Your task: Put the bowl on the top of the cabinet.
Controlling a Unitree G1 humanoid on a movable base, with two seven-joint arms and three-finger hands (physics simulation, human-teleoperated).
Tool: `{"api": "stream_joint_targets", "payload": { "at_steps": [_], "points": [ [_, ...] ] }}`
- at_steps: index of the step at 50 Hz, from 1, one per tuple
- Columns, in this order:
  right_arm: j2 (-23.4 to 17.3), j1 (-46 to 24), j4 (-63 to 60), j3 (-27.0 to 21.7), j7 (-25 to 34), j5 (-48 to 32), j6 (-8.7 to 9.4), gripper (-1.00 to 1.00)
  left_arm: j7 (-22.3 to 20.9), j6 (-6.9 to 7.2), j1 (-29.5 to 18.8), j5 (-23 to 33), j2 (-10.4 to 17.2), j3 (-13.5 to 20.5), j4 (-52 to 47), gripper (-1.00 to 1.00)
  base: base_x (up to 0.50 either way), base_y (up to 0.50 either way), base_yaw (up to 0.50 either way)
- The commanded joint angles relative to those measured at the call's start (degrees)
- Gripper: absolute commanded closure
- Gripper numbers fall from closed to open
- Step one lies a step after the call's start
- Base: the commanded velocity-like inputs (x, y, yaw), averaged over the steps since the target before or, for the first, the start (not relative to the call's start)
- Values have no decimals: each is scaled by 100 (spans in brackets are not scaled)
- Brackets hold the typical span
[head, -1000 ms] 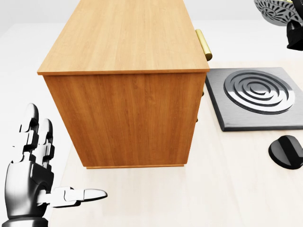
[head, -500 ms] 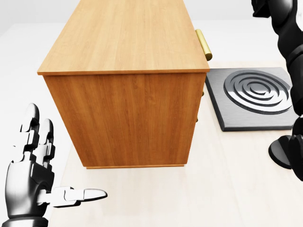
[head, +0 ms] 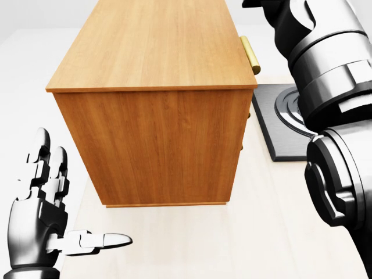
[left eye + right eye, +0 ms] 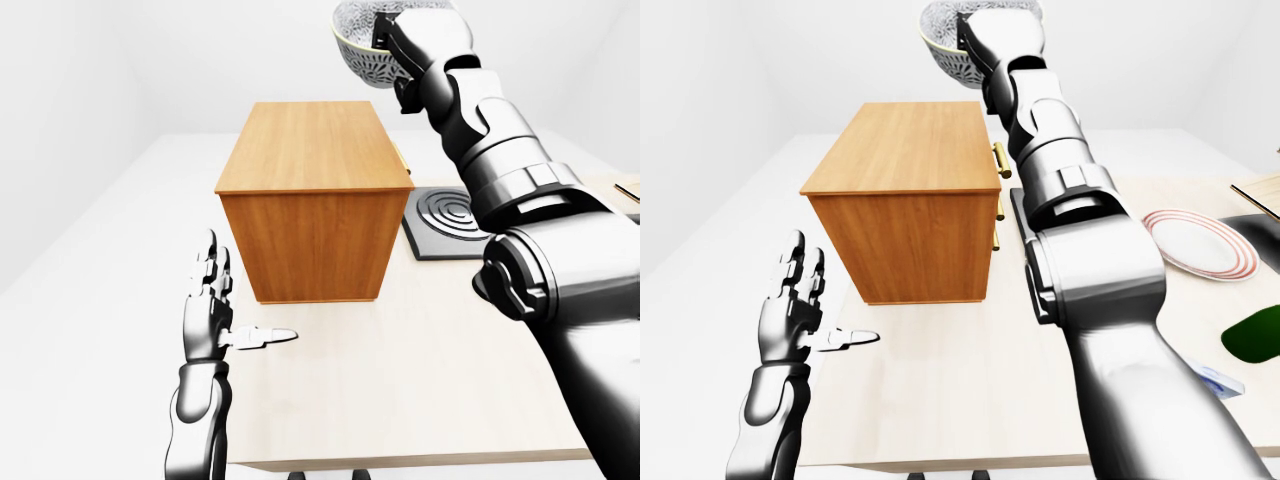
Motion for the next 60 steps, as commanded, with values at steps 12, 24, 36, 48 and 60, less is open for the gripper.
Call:
{"api": "stream_joint_targets", "payload": {
  "at_steps": [12,24,36,48,60],
  "points": [
    [706,-88,-111,158,-116,42,0,100,19,0,-58,-40,5,62,-3,-100,0,0,0],
    [872,-34,-134,218,-46,7,0,100,9,0,-44,-40,1,51,-5,-100,0,0,0],
    [966,215,-135,271,-46,-46,0,100,-19,0,-15,-45,2,31,-8,-100,0,0,0],
    [984,396,-130,281,-43,-83,0,100,-43,0,7,-37,3,12,-43,-100,0,0,0],
    [964,517,-128,295,-4,-120,0,100,-54,0,7,-20,-4,-2,40,-100,0,0,0]
  ]
}}
